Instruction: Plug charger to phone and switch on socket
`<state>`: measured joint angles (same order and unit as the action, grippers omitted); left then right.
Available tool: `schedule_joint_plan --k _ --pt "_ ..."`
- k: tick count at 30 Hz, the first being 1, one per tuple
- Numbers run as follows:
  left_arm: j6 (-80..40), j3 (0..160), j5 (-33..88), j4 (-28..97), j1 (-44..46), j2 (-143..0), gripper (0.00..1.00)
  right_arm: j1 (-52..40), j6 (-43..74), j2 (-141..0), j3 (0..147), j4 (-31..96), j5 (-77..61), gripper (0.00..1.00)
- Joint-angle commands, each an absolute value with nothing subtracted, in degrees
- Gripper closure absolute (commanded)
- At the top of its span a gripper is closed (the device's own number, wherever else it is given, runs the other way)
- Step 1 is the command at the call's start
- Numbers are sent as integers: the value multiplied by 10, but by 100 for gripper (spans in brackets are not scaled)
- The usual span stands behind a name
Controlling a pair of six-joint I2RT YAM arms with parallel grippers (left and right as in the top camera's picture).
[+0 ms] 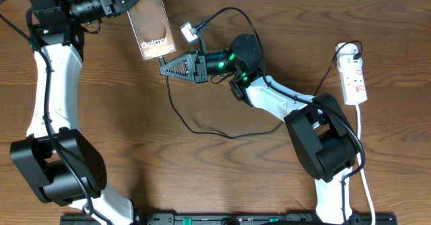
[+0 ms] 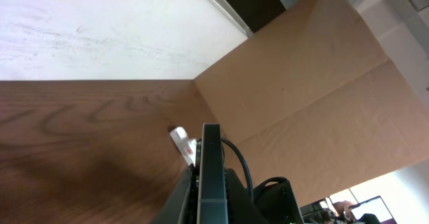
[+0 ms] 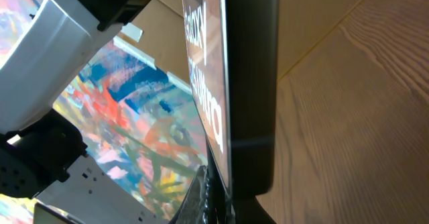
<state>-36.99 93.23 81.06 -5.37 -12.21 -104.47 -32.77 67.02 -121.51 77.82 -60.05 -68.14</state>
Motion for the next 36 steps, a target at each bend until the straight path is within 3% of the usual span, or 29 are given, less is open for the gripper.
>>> schedule_joint_plan --k 1,8,16,27,36 --pt "-367 936 851 -50 -112 -1038 93 -326 673 -1217 787 -607 -605 97" --pt "-367 936 851 -50 -112 -1038 93 -326 673 -1217 787 -606 -606 67" --pt "-366 936 850 -51 -112 -1038 93 -326 673 -1217 787 -606 -608 3" --pt "-367 936 839 -44 -163 -1038 92 -316 673 -1217 787 -606 -619 1" --pt "-290 936 765 130 -224 -1038 93 -291 673 -1217 787 -606 -647 1"
